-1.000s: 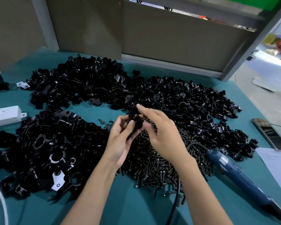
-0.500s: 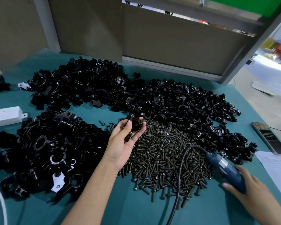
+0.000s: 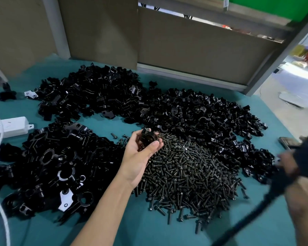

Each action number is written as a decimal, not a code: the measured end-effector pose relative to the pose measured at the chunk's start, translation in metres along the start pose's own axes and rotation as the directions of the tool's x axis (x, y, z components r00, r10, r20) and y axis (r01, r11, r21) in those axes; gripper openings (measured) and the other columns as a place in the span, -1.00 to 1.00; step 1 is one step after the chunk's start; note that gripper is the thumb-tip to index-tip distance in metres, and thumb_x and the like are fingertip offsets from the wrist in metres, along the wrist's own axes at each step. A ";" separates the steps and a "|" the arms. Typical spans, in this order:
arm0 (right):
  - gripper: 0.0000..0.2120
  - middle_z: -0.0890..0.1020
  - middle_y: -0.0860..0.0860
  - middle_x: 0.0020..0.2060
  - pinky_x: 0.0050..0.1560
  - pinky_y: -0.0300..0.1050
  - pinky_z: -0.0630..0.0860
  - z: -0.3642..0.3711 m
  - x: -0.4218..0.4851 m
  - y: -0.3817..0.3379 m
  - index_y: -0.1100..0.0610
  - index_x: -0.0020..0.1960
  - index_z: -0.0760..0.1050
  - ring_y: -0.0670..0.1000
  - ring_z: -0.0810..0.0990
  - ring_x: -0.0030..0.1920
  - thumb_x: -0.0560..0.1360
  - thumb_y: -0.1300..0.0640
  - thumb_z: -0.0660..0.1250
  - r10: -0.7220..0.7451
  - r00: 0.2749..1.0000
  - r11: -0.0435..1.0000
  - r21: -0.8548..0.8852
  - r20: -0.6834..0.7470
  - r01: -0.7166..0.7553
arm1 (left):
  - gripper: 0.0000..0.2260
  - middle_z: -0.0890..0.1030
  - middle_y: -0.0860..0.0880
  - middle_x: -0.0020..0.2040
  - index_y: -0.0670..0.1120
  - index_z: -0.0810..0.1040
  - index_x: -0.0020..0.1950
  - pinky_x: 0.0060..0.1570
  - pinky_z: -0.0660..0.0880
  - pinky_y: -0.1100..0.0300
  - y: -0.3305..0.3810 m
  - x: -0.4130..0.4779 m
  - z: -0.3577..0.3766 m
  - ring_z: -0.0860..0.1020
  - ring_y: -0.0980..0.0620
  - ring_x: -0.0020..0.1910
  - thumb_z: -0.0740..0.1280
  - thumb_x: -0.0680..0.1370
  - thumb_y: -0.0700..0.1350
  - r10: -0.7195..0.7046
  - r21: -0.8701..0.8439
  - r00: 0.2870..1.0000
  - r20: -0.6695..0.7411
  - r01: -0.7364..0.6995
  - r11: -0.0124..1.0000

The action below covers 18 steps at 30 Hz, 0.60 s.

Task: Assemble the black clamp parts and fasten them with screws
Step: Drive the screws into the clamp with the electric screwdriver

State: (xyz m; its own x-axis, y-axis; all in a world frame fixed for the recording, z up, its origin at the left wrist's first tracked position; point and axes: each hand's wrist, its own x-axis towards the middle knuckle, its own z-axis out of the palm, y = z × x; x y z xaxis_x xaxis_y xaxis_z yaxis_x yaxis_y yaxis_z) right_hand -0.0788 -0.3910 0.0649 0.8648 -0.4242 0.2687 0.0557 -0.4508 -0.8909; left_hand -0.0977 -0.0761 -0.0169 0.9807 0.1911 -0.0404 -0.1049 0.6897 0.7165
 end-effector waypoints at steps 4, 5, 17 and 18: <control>-0.51 0.62 -0.10 -0.29 -0.17 -0.12 0.59 0.058 -0.008 -0.071 0.25 0.24 0.44 -0.08 0.57 -0.30 0.41 0.02 0.41 -0.127 0.991 0.790 0.609 0.043 0.075 | -0.56 0.70 -0.05 0.02 -0.13 0.55 0.21 0.14 0.59 0.15 0.001 -0.001 0.001 0.67 -0.06 0.06 0.53 0.35 -0.20 0.001 0.054 1.000 -0.021 0.000 0.999; -0.63 0.60 -0.10 -0.30 -0.19 -0.16 0.56 0.070 -0.011 -0.085 0.21 0.20 0.43 -0.07 0.55 -0.30 0.46 0.09 0.40 -0.141 0.985 0.703 0.711 0.098 0.030 | -0.56 0.69 -0.07 0.02 -0.12 0.57 0.20 0.16 0.59 0.13 0.001 -0.002 0.001 0.67 -0.07 0.06 0.52 0.33 -0.19 -0.002 0.077 0.999 -0.033 0.005 0.997; -0.75 0.47 0.04 -0.40 -0.41 -0.17 0.46 0.164 -0.007 -0.160 0.23 0.05 0.38 -0.01 0.43 -0.50 0.46 0.33 0.39 0.094 0.933 0.428 0.832 0.348 -0.354 | -0.50 0.66 -0.17 0.14 0.15 0.63 0.13 0.41 0.38 -0.19 0.004 -0.007 0.006 0.55 -0.28 0.27 0.63 0.22 -0.04 0.046 0.257 0.999 -0.030 -0.036 0.966; -0.78 0.46 0.05 -0.41 -0.41 -0.17 0.45 0.167 -0.007 -0.160 0.23 0.03 0.38 0.00 0.42 -0.51 0.46 0.34 0.38 0.101 0.931 0.424 0.831 0.351 -0.360 | -0.49 0.66 -0.17 0.14 0.16 0.63 0.11 0.41 0.38 -0.18 0.004 -0.007 0.007 0.55 -0.28 0.27 0.62 0.19 -0.01 0.048 0.267 0.998 -0.032 -0.037 0.963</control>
State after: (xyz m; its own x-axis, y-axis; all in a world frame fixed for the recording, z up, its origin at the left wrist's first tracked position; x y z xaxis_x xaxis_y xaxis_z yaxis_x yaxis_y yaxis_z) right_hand -0.0108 -0.1849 0.1447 0.9859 -0.1641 0.0318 0.1274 0.6141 -0.7789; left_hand -0.1040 -0.0792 -0.0090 0.9688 0.2463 -0.0287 -0.0937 0.4708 0.8773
